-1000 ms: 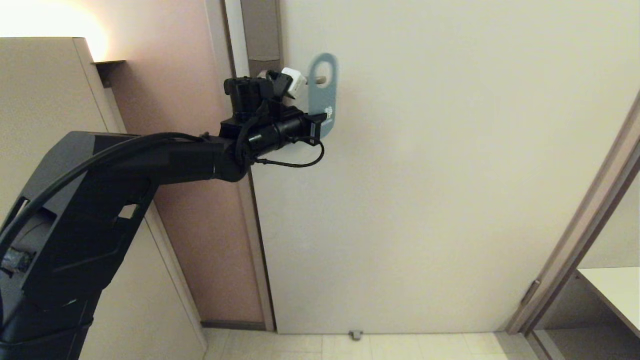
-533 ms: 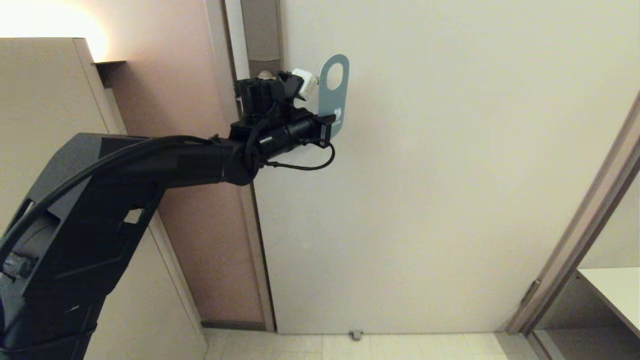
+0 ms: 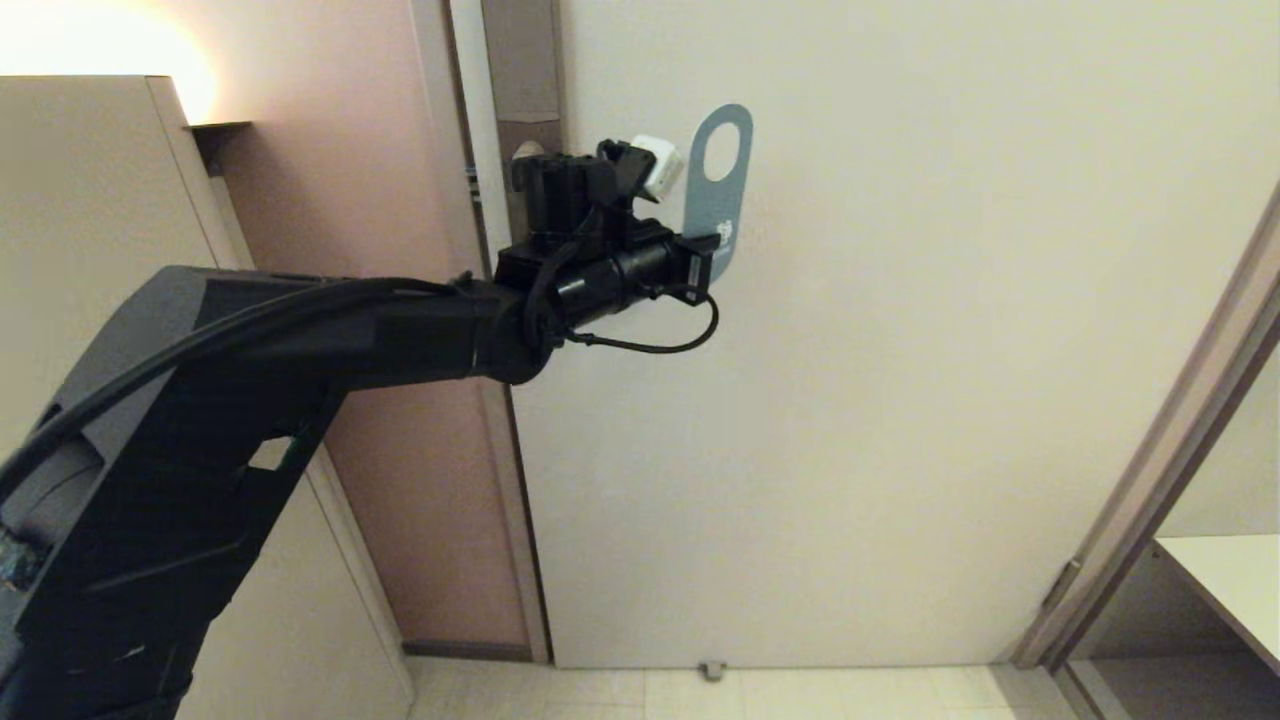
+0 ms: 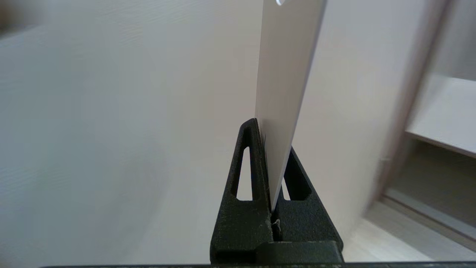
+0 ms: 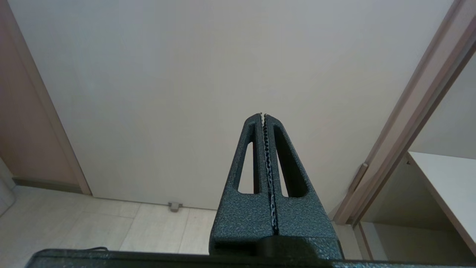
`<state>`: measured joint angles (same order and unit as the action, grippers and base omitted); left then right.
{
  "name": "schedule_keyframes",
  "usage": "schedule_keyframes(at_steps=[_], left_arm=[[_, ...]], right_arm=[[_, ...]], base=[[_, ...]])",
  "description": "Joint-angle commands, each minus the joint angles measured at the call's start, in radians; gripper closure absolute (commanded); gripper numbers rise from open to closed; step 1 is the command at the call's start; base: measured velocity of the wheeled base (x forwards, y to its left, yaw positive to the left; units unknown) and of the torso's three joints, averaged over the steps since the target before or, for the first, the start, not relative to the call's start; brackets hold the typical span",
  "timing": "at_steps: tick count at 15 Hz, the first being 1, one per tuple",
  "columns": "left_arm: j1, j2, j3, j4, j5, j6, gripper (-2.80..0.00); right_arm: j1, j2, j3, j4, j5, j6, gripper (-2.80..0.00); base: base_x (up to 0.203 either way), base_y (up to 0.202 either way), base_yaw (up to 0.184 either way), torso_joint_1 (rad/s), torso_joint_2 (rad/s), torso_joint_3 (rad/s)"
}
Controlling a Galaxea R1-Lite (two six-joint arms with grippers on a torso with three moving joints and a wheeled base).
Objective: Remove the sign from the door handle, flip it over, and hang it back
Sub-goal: Hand it to the other hand
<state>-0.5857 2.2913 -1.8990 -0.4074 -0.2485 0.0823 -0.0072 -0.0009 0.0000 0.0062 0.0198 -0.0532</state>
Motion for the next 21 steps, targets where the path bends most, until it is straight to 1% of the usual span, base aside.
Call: schedule_keyframes(at_steps=[1,3,5,6,8,9,12,13,15,17,18,20,21], left_arm=[[-0.033,-0.037,0.033,-0.004,-0.004,-0.009,0.00],[-0.067,-0.062,0.062,-0.004,-0.010,-0.037,0.00],[-0.081,-0.093,0.084,0.003,-0.024,-0.057,0.00],[-0.086,-0.116,0.098,0.010,-0.045,-0.080,0.00],[-0.091,-0.170,0.137,0.020,-0.111,-0.139,0.00],[-0.094,-0.200,0.167,0.023,-0.141,-0.153,0.00],[-0.116,-0.281,0.298,0.021,-0.234,-0.162,0.00],[-0.122,-0.291,0.320,0.020,-0.254,-0.164,0.00],[-0.140,-0.299,0.336,0.018,-0.267,-0.173,0.00],[-0.160,-0.299,0.347,0.017,-0.303,-0.208,0.00],[-0.170,-0.299,0.356,0.016,-0.312,-0.213,0.00],[-0.182,-0.295,0.379,0.010,-0.314,-0.213,0.00],[-0.185,-0.292,0.393,-0.011,-0.314,-0.213,0.00]], right_arm=[[0.000,0.001,0.000,0.000,0.000,0.000,0.00],[0.000,0.001,0.000,0.000,0.000,0.000,0.00],[0.000,0.001,0.000,0.000,0.000,0.000,0.00],[0.000,0.001,0.000,0.000,0.000,0.000,0.00],[0.000,0.001,0.000,0.000,0.000,0.000,0.00],[0.000,0.001,0.000,0.000,0.000,0.000,0.00],[0.000,0.001,0.000,0.000,0.000,0.000,0.00],[0.001,0.001,0.000,0.000,0.000,0.000,0.00],[0.000,0.001,0.000,0.000,0.000,0.000,0.00],[0.000,0.001,0.000,0.000,0.000,0.000,0.00],[0.000,0.001,0.000,0.000,0.000,0.000,0.00],[0.000,0.001,0.000,0.000,0.000,0.000,0.00],[0.000,0.001,0.000,0.000,0.001,0.000,0.00]], base=[[0.000,0.000,0.000,0.000,0.00,0.000],[0.000,0.000,0.000,0.000,0.00,0.000],[0.000,0.000,0.000,0.000,0.00,0.000],[0.000,0.000,0.000,0.000,0.00,0.000],[0.000,0.000,0.000,0.000,0.00,0.000],[0.000,0.000,0.000,0.000,0.00,0.000],[0.000,0.000,0.000,0.000,0.00,0.000],[0.000,0.000,0.000,0.000,0.00,0.000],[0.000,0.000,0.000,0.000,0.00,0.000],[0.000,0.000,0.000,0.000,0.00,0.000],[0.000,0.000,0.000,0.000,0.00,0.000],[0.000,0.000,0.000,0.000,0.00,0.000],[0.000,0.000,0.000,0.000,0.00,0.000]])
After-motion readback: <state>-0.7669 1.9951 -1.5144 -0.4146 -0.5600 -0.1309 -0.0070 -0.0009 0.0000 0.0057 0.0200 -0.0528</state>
